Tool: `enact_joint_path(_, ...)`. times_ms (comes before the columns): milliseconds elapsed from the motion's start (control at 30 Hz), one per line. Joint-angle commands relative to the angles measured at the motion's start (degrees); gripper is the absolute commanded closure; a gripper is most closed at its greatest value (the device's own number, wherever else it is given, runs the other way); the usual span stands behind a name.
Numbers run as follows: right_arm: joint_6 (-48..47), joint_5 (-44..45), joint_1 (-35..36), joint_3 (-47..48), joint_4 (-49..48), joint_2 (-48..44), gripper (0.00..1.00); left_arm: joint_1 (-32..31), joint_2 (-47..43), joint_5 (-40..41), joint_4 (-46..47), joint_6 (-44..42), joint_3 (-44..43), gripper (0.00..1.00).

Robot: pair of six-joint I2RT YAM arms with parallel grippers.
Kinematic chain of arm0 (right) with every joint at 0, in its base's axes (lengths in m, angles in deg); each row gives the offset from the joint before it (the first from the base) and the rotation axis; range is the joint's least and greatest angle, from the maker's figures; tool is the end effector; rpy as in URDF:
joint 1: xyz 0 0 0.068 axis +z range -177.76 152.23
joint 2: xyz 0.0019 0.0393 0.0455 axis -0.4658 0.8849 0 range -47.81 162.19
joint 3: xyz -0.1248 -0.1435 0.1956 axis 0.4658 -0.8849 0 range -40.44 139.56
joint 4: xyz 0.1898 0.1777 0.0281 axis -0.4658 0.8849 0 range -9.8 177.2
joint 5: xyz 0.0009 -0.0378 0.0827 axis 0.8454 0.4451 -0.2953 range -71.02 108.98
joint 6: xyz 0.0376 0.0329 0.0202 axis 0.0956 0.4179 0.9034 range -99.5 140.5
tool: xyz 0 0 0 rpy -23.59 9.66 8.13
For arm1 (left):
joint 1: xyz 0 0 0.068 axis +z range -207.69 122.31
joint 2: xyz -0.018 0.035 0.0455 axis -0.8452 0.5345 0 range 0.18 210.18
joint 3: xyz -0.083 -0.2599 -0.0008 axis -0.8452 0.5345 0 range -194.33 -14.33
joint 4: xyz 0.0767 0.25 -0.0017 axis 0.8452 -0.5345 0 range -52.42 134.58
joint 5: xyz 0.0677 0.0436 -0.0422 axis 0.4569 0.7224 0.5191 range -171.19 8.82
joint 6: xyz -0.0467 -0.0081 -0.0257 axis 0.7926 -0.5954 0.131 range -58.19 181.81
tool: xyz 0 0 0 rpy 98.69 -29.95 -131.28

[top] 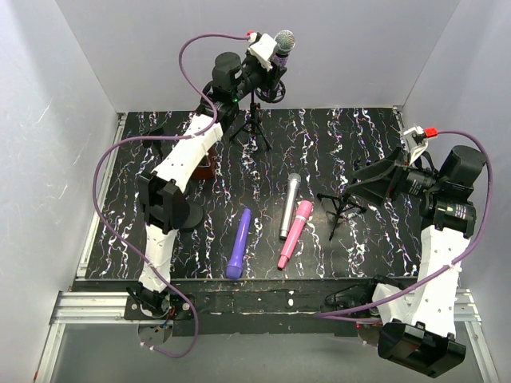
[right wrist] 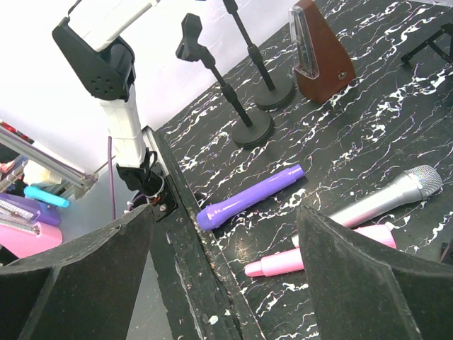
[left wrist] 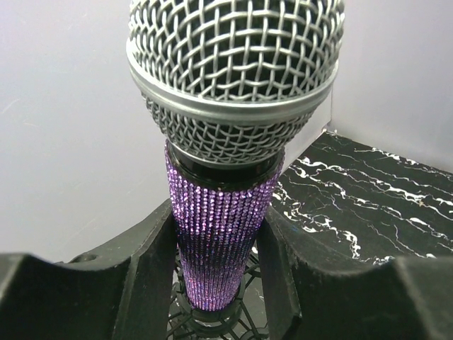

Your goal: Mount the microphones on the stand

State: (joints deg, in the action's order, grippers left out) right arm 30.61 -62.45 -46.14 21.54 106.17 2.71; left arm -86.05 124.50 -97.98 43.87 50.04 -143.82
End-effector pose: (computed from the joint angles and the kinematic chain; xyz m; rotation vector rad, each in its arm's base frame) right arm 0.1603 -0.0161 0.4049 -0.5794 1.6426 1.1633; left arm 0.4485 -0.2537 0.4218 0.7365 1.3215 -0.4511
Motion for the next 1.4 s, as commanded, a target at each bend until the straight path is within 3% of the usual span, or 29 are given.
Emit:
enact_joint_path(0,-0.7,-1.4,-0.3,0.3,-0.4,0.3,0.12,1.4,4.0,4.8,-13.4,1.2,-3.6,1.0)
enact_joint_path(267,-0.8,-1.5,-0.3,0.3,-0.4,0.6,0.12,2.6,7.7,9.0,-23.8,8.1,-8.2,1.0)
enact_joint_path(333,-0.7,-1.5,-0.3,0.3,-0.5,0.8,0.12,2.3,7.7,7.4,-25.0,4.5,-8.2,1.0)
enact_joint_path(433,-0.7,-1.5,-0.3,0.3,-0.4,1.0,0.12,-0.3,5.6,11.7,-22.4,-7.8,-2.8,1.0)
enact_joint_path(500,-0.5,-1.5,-0.3,0.4,-0.6,1.1,0.11,-0.5,6.5,12.6,-23.8,-9.6,-4.7,1.0)
enact_joint_path(733,-0.4,-1.3,-0.3,0.3,-0.6,1.1,0.12,0.8,10.6,11.0,-35.5,4.4,-14.9,1.0)
enact_joint_path(933,-0.2,-1.3,-0.3,0.3,-0.6,1.1,0.12,0.8,14.1,21.2,-45.3,8.6,-20.5,1.0)
enact_joint_path(1133,0.7,-1.3,-0.3,0.1,-1.4,1.2,0.12,0.0,13.6,19.4,-40.4,7.4,-16.1,1.0)
enact_joint_path(1367,0.8,-1.1,-0.3,-0.5,-1.6,0.6,0.12,0.4,16.9,16.8,-34.5,11.3,-19.2,1.0)
